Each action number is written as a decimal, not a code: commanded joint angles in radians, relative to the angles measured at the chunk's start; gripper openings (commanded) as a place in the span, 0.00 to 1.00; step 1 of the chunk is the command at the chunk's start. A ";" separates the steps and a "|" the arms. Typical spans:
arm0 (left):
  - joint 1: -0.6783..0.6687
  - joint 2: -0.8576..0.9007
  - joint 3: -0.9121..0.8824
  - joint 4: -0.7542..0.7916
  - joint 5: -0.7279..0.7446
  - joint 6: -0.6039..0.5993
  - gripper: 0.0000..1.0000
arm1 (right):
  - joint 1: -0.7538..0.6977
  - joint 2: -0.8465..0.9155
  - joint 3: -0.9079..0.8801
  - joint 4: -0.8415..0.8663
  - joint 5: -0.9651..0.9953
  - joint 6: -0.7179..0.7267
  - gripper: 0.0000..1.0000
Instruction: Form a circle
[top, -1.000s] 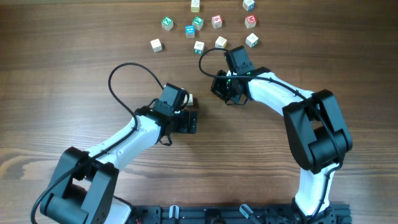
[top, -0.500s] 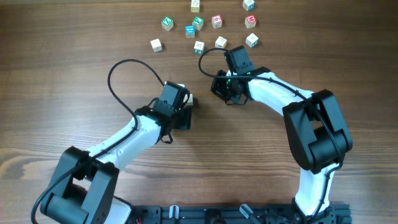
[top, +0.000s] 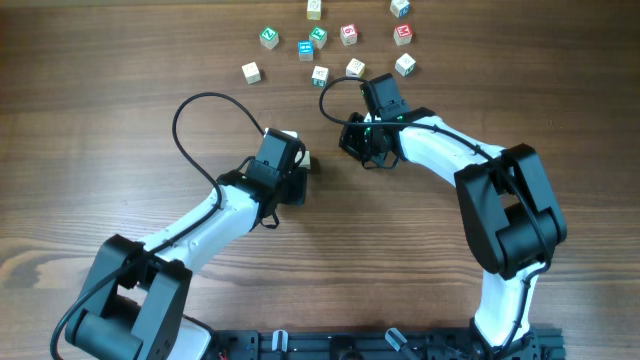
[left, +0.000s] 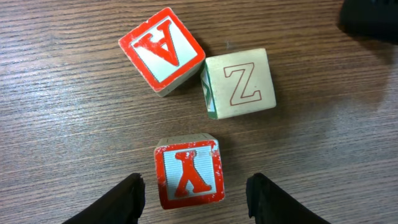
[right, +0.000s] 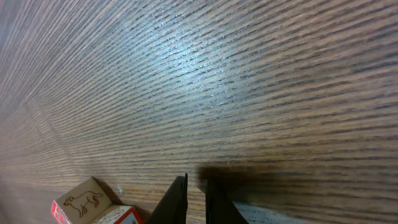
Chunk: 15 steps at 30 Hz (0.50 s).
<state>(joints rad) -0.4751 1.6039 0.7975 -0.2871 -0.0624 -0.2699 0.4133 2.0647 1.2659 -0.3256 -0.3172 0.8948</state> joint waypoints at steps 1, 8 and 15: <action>0.018 0.014 -0.010 0.003 -0.014 0.005 0.55 | -0.007 0.019 -0.013 -0.019 0.047 -0.013 0.13; 0.041 0.039 -0.010 0.006 -0.013 0.004 0.52 | -0.007 0.019 -0.013 -0.019 0.047 -0.013 0.13; 0.041 0.072 -0.010 0.027 0.027 0.005 0.48 | -0.007 0.019 -0.013 -0.019 0.047 -0.013 0.13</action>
<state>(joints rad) -0.4400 1.6600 0.7975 -0.2646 -0.0517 -0.2703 0.4133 2.0647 1.2659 -0.3252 -0.3172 0.8948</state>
